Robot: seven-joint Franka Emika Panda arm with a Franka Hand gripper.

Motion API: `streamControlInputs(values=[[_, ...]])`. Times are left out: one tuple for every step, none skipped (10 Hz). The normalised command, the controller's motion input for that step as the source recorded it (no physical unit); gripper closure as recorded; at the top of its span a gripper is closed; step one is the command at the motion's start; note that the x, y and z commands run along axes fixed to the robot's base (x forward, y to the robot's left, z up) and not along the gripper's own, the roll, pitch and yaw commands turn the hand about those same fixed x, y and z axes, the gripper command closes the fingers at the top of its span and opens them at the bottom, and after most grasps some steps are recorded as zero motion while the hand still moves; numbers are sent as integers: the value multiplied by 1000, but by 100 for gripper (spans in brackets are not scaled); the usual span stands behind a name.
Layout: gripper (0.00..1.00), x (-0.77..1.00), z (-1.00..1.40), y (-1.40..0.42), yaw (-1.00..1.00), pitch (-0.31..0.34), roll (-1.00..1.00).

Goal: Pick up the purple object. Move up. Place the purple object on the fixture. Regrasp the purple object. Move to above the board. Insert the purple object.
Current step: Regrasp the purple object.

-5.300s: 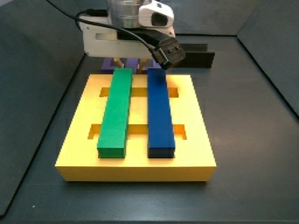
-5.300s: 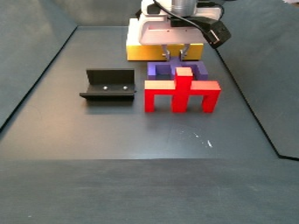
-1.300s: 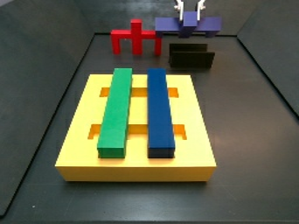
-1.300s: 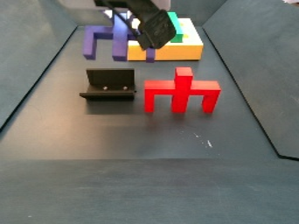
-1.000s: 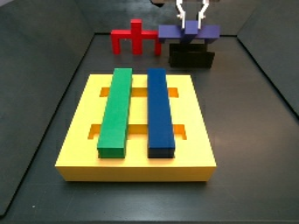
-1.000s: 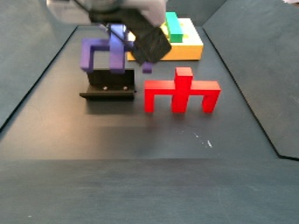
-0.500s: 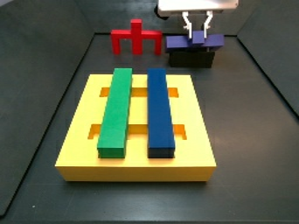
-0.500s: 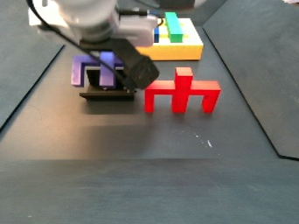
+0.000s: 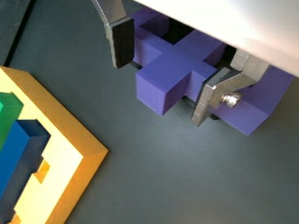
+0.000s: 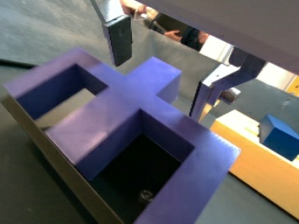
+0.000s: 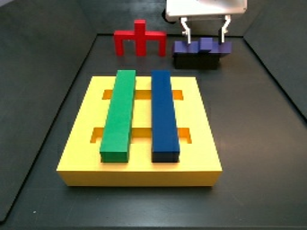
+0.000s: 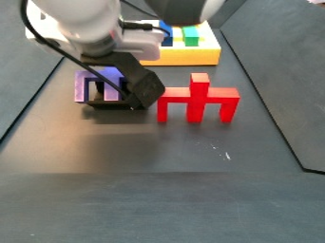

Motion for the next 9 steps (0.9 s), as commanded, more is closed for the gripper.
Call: streamControlInputs(values=[[0, -14, 394, -46, 0, 11, 1000], [0, -246, 314, -200, 0, 0, 1000], [0, -23, 294, -229, 34, 0, 1000], [0, 0, 234, -217, 69, 0, 1000], [0, 34, 283, -169, 60, 0, 1000], [0, 71, 269, -149, 23, 0, 1000], [0, 0, 86, -86, 0, 0, 1000], [0, 0, 9, -51, 0, 0, 1000], [0, 0, 20, 0, 0, 0, 1000]])
